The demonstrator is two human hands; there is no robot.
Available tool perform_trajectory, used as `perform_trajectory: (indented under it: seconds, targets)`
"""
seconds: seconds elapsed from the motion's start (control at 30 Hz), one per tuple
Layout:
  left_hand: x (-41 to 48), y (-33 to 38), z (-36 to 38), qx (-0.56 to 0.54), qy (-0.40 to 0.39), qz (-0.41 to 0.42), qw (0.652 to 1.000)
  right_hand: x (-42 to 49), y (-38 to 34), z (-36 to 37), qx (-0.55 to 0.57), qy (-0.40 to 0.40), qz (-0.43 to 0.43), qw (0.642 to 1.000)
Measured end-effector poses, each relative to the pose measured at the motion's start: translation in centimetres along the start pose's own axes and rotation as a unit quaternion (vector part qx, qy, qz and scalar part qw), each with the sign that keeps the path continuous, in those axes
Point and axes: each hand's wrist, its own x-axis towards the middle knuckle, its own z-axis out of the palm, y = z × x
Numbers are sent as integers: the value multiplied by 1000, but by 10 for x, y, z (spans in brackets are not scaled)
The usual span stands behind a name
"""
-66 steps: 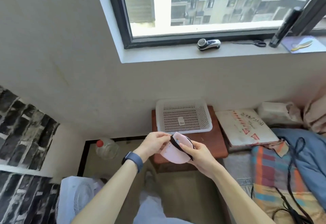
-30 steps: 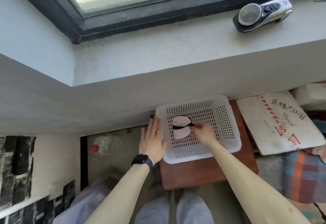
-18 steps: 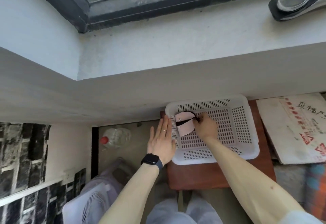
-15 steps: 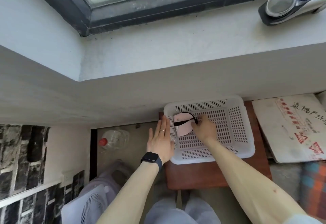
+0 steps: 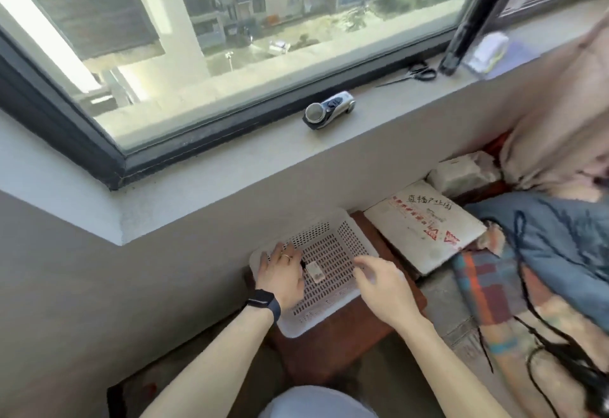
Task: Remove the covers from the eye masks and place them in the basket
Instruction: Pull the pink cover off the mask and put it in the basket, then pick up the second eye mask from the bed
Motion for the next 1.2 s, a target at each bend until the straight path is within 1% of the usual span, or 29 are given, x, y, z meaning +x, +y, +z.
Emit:
perform_trajectory:
  seconds: [0.07,0.13,0.27,0.37,0.47,0.53,0.67,0.8,0.87,1.03,1.2]
  targets:
    - [-1,24,-17,16,24,62,998,-34,6,-24,14,74,21,997]
    - [-1,57,-31,27,44,127,991,-71,15,-45,32,160,53,985]
    - [-14,149,-49,44,73,263,961,-154,35,-79,29,314,117,942]
    - [-39,228,-56,48,103,374,920,-220,50,-107,-4,393,171,904]
    - [-78,311,-54,62,111,487,864,-294,70,-135,-36,456,224,860]
    - [-102,354,-52,54,118,530,838,-332,82,-150,-50,474,249,843]
    - [-175,452,-32,55,103,630,767,-430,115,-174,-71,526,312,788]
    - [-251,538,-3,66,91,693,712,-522,152,-192,-103,563,363,735]
    - [-286,579,16,68,89,717,688,-566,175,-200,-113,572,379,718]
    - [-362,674,67,69,99,736,666,-671,238,-226,-123,590,401,690]
    - [-422,754,108,60,94,739,665,-759,293,-257,-135,593,418,674]
